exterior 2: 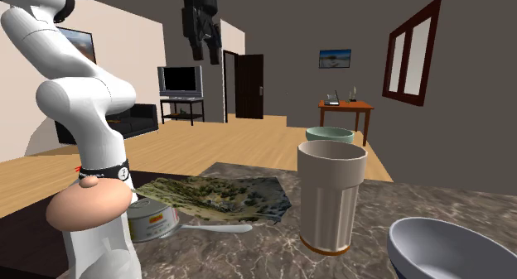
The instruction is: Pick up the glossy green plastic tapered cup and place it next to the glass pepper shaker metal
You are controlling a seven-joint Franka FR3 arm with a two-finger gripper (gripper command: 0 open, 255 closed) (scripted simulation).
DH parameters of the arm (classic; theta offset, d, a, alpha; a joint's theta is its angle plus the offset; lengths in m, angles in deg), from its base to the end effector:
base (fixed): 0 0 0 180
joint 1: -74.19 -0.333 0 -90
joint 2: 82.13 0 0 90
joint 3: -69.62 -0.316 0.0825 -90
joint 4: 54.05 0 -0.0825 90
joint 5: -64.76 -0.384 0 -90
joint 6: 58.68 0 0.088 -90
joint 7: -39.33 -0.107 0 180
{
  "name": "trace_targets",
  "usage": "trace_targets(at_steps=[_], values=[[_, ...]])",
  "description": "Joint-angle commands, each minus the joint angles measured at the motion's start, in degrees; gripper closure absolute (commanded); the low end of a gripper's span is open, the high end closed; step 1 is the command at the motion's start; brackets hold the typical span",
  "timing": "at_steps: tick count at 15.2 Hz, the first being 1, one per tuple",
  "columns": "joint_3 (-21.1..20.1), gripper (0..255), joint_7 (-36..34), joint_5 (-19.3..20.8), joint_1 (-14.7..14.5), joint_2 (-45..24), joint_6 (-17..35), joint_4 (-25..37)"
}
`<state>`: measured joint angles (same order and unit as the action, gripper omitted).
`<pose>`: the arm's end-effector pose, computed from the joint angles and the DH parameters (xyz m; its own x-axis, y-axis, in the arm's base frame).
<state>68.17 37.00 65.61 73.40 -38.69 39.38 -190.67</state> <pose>0.3272 0.0135 0.5811 0.9963 -0.0050 0.0861 -0.0075 -0.9996 0.0287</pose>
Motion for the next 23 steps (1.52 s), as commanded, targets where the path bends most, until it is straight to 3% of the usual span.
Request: trace_targets(at_steps=[1, 12, 23], values=[[0.0, 0, 0.0, 0.0, 0.0, 0.0, 0.0, 0.0], [2.8, 0, 5.6, -2.0, -1.0, -24.4, 13.7, 9.8], [3.7, 0, 11.7, -6.5, -1.6, -49.7, 18.7, 28.8]])
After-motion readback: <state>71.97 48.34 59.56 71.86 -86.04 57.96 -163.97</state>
